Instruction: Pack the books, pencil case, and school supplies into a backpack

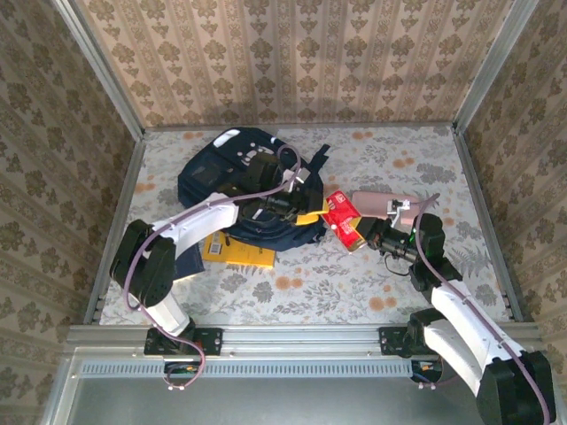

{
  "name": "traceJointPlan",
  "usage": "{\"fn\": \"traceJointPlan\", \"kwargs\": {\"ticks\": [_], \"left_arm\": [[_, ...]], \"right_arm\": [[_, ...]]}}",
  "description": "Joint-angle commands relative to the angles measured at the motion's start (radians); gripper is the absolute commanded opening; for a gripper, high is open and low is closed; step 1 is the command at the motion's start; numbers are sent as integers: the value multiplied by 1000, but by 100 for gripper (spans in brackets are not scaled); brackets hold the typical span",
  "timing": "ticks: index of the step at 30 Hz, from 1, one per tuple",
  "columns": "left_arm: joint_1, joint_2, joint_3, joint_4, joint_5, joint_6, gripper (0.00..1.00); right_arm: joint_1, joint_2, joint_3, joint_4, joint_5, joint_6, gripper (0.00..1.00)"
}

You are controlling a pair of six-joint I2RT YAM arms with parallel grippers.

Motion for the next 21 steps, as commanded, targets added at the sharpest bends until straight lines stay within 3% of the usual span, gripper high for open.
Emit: {"fn": "traceJointPlan", "kwargs": {"ticks": [1, 3, 7, 9, 12, 16, 21], "left_arm": [[32, -32, 88, -207, -120, 161, 66], [43, -37, 168, -367, -234, 292, 66], [52, 17, 361, -640, -451, 517, 65], [77, 49, 414, -680, -467, 570, 65], [138, 117, 488, -708, -457, 605, 63], [192, 218, 577, -727, -477, 663, 59], [211, 383, 763, -868, -510, 734, 57]], "right_arm": [[5, -37, 41, -9, 8, -38, 0], [4, -55, 63, -111, 41, -83, 0], [5, -73, 65, -149, 56, -124, 0], [11, -79, 74, -199, 91, -139, 4], [15, -83, 90, -254, 112, -184, 0], [15, -86, 67, -192, 97, -169, 0], [15, -62, 37, -104, 51, -136, 0]]}}
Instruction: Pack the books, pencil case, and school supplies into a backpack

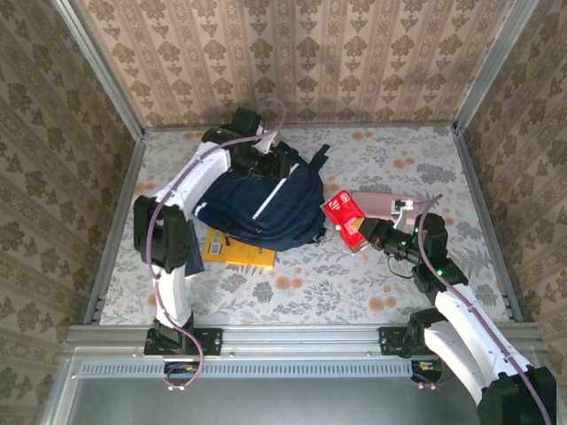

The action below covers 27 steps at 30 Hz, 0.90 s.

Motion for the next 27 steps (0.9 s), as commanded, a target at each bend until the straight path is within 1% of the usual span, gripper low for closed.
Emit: {"fn": "traceJointPlan", "kwargs": {"ticks": [1, 5, 8, 11, 13, 17, 18, 21, 22, 23, 24, 25, 26, 27], "left_arm": [[-6, 71, 115, -146, -11, 100, 55], [-18, 115, 118, -142, 56, 113, 49], [-26, 132, 102, -131, 79, 108, 43], [-31, 148, 77, -120, 120, 99, 40], [-36, 156, 62, -113, 127, 91, 38], [-56, 180, 51, -110, 84, 87, 31], [-62, 188, 57, -117, 62, 91, 31], [-86, 216, 104, -169, -77, 112, 32], [-93, 221, 113, -177, -109, 119, 30], [-98, 224, 120, -177, -124, 125, 23], [-99, 227, 128, -178, -131, 125, 14], [-100, 228, 137, -180, -137, 125, 3], [-100, 228, 151, -186, -146, 125, 0], [-100, 223, 158, -187, -149, 127, 0]], "right_arm": [[8, 5, -15, 64, -28, 4, 0], [8, 7, -24, 53, -27, -9, 0], [6, 12, -29, 53, -23, -13, 0], [5, 22, -26, 52, -25, -20, 0], [5, 27, -25, 48, -22, -25, 0], [4, 43, -30, 54, -19, -28, 0], [5, 45, -32, 56, -20, -26, 0], [3, 45, -36, 57, -21, -21, 0], [3, 41, -40, 57, -20, -21, 0], [3, 39, -44, 57, -19, -22, 0], [3, 37, -46, 57, -17, -21, 0], [3, 34, -49, 56, -16, -21, 0], [3, 35, -50, 56, -15, -21, 0], [3, 35, -50, 56, -18, -21, 0]]}}
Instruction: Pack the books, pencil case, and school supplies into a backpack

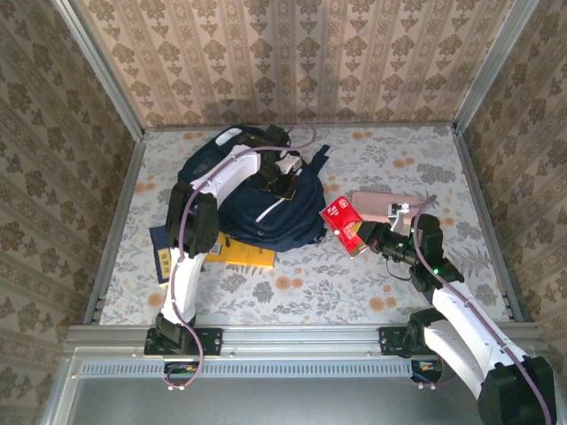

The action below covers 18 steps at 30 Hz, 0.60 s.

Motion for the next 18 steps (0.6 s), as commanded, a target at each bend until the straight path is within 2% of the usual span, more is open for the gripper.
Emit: {"fn": "traceJointPlan", "kwargs": {"ticks": [1, 7, 10, 18], "left_arm": [[-3, -10, 48, -44, -54, 22, 0], [28, -167, 35, 28, 15, -2, 0], [54, -237, 27, 59, 85, -37, 0], [106, -334, 51, 100, 242, -112, 0]], "right_arm": [[2, -13, -13, 45, -12, -14, 0], [3, -27, 2, 10, 4, -41, 0], [4, -18, 11, 15, 1, -45, 0], [42, 88, 88, 38, -25, -78, 0]]}}
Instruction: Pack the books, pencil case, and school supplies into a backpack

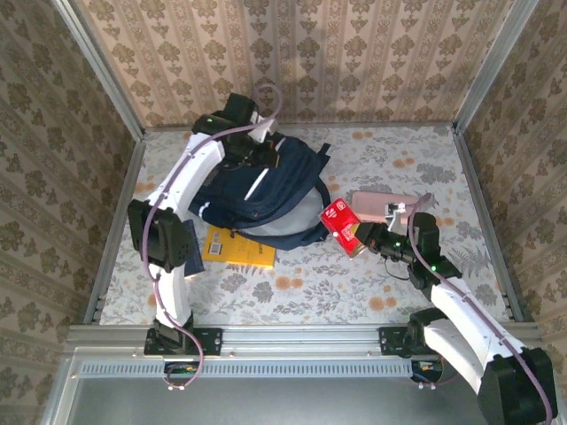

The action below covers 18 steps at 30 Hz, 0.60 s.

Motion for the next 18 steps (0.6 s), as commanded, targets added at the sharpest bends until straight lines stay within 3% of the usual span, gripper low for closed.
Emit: {"fn": "traceJointPlan", "kwargs": {"ticks": [1, 9, 18], "left_arm": [[27, -71, 35, 84, 154, -54, 0], [141, -136, -97, 345, 446, -225, 0], [145, -143, -123, 416, 543, -263, 0]], "right_arm": [[34, 43, 81, 43, -19, -37, 0], [114, 287, 229, 137, 2, -25, 0], [189, 663, 473, 312, -26, 83, 0]]}}
